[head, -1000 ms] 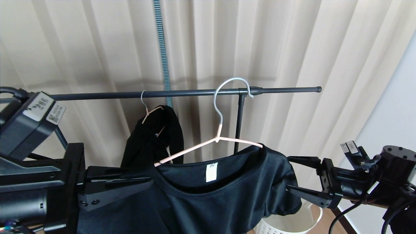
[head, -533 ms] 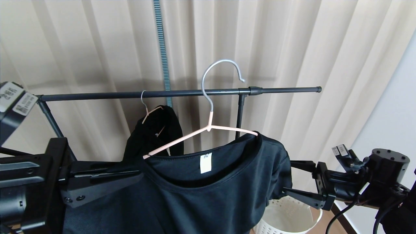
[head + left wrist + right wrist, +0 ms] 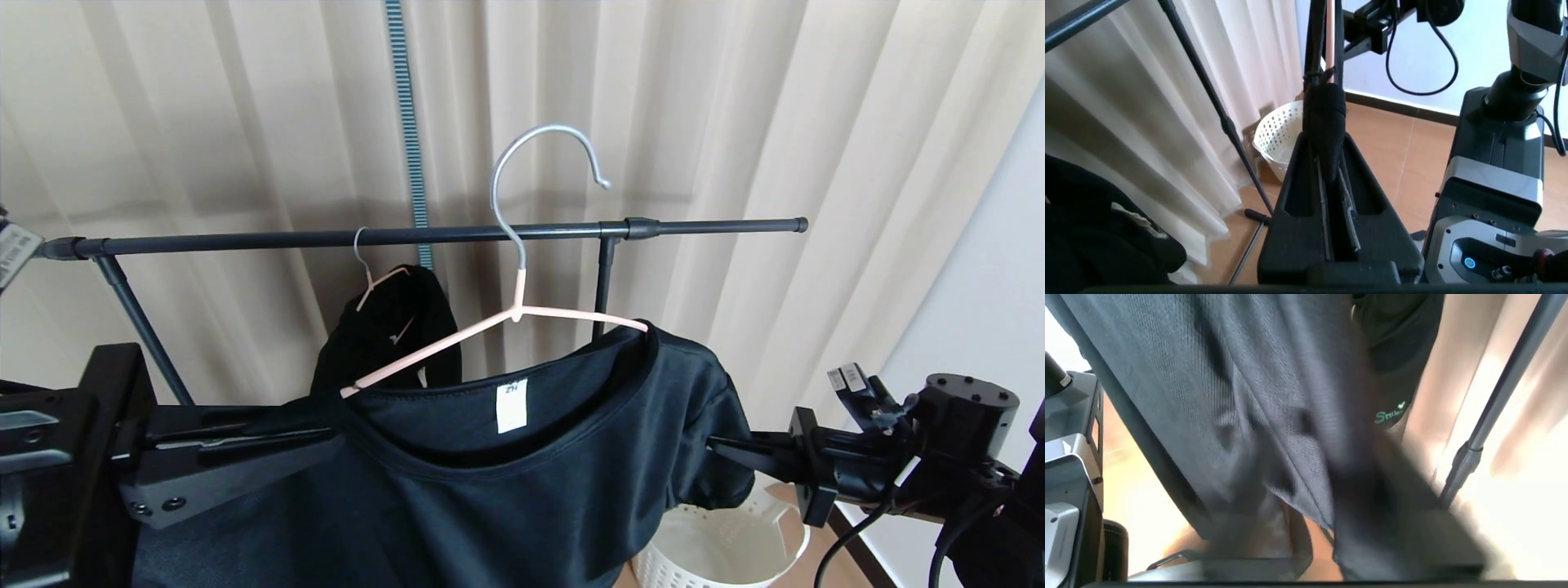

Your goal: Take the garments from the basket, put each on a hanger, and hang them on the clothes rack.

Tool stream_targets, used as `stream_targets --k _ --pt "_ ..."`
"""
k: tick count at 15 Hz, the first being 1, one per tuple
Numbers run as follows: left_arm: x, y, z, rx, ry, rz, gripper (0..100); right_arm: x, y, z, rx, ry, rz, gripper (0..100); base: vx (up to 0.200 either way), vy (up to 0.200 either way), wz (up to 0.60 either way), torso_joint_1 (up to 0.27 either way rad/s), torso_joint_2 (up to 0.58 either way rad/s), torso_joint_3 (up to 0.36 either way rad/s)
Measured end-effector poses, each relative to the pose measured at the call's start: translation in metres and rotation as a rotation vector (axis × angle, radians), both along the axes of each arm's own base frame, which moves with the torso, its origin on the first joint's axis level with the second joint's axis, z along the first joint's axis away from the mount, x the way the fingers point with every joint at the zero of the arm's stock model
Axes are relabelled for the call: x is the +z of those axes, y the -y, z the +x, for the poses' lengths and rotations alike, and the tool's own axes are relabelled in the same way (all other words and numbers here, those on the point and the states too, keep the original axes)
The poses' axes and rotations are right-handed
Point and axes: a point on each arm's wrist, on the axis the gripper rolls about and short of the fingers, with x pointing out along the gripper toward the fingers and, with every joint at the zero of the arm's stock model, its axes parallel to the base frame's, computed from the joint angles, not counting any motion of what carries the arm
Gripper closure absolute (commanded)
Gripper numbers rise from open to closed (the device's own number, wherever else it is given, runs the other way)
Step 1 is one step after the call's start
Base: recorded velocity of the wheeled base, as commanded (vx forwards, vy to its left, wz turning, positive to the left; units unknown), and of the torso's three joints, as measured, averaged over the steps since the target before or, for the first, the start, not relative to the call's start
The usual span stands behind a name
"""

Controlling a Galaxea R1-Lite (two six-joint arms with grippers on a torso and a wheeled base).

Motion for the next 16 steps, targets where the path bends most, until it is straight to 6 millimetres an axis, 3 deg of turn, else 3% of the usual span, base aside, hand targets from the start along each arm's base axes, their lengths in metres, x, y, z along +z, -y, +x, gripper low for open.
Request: stream_targets --k 13,14,16 --pt "-0.001 -0.008 -0.008 0.027 -0.009 -0.025 100 0.007 0.026 0.01 -0.095 0.041 0.002 100 0.0 0.0 0.0 0.0 0.0 0.0" --pt "-0.002 -0.008 -0.008 0.026 -0.012 -0.024 100 0.008 0.025 0.009 -0.093 0.04 0.002 0 0.0 0.0 0.0 0.0 0.0 0.0" --pt "-0.003 -0.008 -0.008 0.031 -0.015 -0.022 100 0.012 0.022 0.003 -0.08 0.044 0.003 0 0.0 0.0 0.0 0.0 0.0 0.0"
